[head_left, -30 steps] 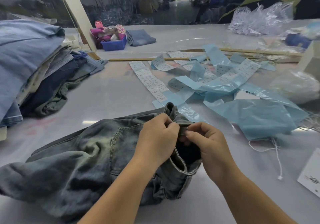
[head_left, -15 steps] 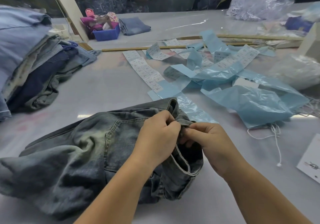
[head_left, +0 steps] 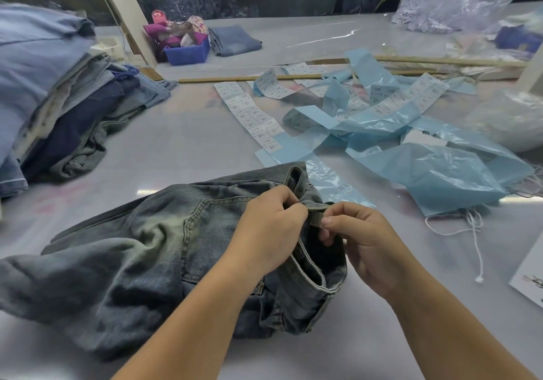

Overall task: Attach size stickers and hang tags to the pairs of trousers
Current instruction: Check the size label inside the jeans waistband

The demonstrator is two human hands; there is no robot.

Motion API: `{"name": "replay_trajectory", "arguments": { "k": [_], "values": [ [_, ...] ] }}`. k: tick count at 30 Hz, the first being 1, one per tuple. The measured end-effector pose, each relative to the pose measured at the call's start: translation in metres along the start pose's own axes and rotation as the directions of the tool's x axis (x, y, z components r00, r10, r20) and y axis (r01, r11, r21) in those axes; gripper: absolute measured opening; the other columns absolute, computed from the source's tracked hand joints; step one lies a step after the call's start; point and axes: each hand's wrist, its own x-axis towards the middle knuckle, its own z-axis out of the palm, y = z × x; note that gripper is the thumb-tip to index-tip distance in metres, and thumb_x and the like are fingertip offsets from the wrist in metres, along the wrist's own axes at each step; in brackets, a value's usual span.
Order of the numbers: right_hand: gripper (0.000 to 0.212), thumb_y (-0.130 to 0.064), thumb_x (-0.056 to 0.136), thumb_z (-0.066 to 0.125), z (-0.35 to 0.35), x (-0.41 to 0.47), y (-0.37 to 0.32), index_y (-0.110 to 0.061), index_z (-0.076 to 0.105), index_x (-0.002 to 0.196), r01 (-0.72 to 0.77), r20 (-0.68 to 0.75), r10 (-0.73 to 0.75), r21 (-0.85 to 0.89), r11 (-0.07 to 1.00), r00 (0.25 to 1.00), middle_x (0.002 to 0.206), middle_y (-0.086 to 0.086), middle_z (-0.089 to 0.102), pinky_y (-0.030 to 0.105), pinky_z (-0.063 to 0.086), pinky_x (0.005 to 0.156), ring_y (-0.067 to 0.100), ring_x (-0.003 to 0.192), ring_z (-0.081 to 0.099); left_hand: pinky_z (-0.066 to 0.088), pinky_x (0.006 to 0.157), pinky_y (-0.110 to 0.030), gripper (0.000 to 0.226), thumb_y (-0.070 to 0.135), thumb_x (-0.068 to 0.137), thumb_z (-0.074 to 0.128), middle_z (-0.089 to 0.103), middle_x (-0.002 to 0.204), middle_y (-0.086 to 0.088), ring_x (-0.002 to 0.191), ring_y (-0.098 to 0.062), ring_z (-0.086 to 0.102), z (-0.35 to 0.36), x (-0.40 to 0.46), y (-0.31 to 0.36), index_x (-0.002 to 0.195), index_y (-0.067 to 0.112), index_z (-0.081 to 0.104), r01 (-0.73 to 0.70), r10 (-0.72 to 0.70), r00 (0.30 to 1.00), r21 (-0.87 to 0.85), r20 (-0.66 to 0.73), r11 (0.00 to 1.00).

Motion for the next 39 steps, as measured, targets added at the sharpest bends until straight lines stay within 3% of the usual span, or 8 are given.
{"name": "replay_trajectory", "arguments": {
  "k": [5, 10, 18, 23, 26, 29, 33, 39],
  "values": [
    [0.002, -0.01, 0.065, 0.064, -0.006, -0.001, 0.009, -0.01, 0.066, 0.065, -0.064, -0.002, 0.064, 0.063, 0.996, 0.998, 0.061, 0.012, 0.055, 0.028, 0.042, 0.064, 0.018, 0.061, 0.051, 0.033, 0.051, -0.025, 0.011, 0.025, 0.081, 0.051, 0.05, 0.051, 0.015, 0.048, -0.002, 0.043, 0.005, 0.001, -0.002, 0.071, 0.022, 0.056, 0.002, -0.003, 1.0, 0.029, 0.02, 1.0],
    [0.003, -0.008, 0.065, 0.071, -0.011, 0.0, 0.013, -0.011, 0.071, 0.066, -0.069, -0.015, 0.071, 0.097, 0.993, 0.997, 0.062, 0.012, 0.059, 0.024, 0.046, 0.061, 0.017, 0.06, 0.055, 0.034, 0.052, -0.025, 0.011, 0.025, 0.083, 0.052, 0.051, 0.05, 0.017, 0.047, -0.002, 0.043, 0.009, 0.003, -0.004, 0.073, 0.022, 0.056, 0.009, -0.01, 0.999, 0.034, 0.042, 0.999],
    [0.015, -0.003, 0.084, 0.067, -0.005, 0.0, 0.02, -0.006, 0.076, 0.074, -0.032, -0.146, 0.02, -0.076, 0.997, 0.989, 0.069, 0.009, 0.069, 0.024, 0.047, 0.067, 0.014, 0.065, 0.058, 0.031, 0.039, -0.013, 0.014, 0.019, 0.084, 0.054, 0.052, 0.049, 0.016, 0.043, -0.001, 0.043, 0.014, 0.007, -0.009, 0.071, 0.02, 0.057, 0.046, -0.047, 0.996, 0.009, 0.078, 0.999],
    [0.015, -0.019, 0.079, 0.074, 0.0, 0.003, 0.014, -0.006, 0.076, 0.071, -0.074, -0.205, 0.054, -0.092, 0.993, 0.977, 0.066, 0.009, 0.069, 0.026, 0.047, 0.067, 0.013, 0.062, 0.057, 0.035, 0.043, -0.013, 0.013, 0.022, 0.086, 0.053, 0.056, 0.066, 0.007, 0.05, -0.001, 0.044, 0.016, 0.007, -0.01, 0.073, 0.019, 0.056, 0.054, -0.058, 0.993, 0.042, 0.102, 0.998],
    [0.017, -0.027, 0.076, 0.077, 0.003, 0.002, 0.009, -0.011, 0.077, 0.069, -0.113, -0.228, 0.06, -0.223, 0.968, 0.972, 0.062, 0.004, 0.068, 0.022, 0.046, 0.059, 0.008, 0.057, 0.058, 0.041, 0.057, -0.025, 0.013, 0.027, 0.089, 0.053, 0.06, 0.075, 0.005, 0.066, -0.008, 0.051, 0.017, 0.006, -0.011, 0.079, 0.02, 0.057, 0.045, -0.062, 0.986, 0.11, 0.155, 0.993],
    [0.008, -0.016, 0.079, 0.077, 0.003, 0.0, 0.005, -0.017, 0.078, 0.071, -0.106, -0.176, 0.054, -0.298, 0.949, 0.983, 0.061, -0.002, 0.07, 0.018, 0.046, 0.054, 0.005, 0.055, 0.062, 0.041, 0.064, -0.032, 0.008, 0.021, 0.088, 0.056, 0.061, 0.078, 0.002, 0.071, -0.014, 0.053, 0.015, 0.007, -0.012, 0.082, 0.017, 0.06, 0.079, -0.094, 0.974, 0.08, 0.205, 0.994],
    [0.022, -0.001, 0.079, 0.07, 0.002, -0.001, 0.008, -0.018, 0.076, 0.066, -0.082, -0.189, 0.006, -0.396, 0.914, 0.982, 0.056, -0.003, 0.067, 0.013, 0.043, 0.05, 0.003, 0.049, 0.057, 0.04, 0.063, -0.03, 0.015, 0.008, 0.084, 0.056, 0.06, 0.068, 0.002, 0.063, -0.014, 0.052, 0.014, 0.007, -0.013, 0.076, 0.019, 0.063, 0.17, -0.164, 0.962, -0.01, 0.22, 0.985],
    [0.011, 0.003, 0.078, 0.071, -0.013, 0.001, 0.007, -0.003, 0.069, 0.069, -0.152, -0.203, 0.099, -0.263, 0.953, 0.974, 0.054, 0.005, 0.061, 0.019, 0.043, 0.053, 0.012, 0.05, 0.05, 0.042, 0.062, -0.028, 0.01, 0.015, 0.082, 0.058, 0.063, 0.067, 0.004, 0.062, -0.012, 0.054, 0.016, 0.01, -0.012, 0.08, 0.019, 0.066, 0.18, -0.178, 0.964, 0.006, 0.198, 0.984]
  ]
}}
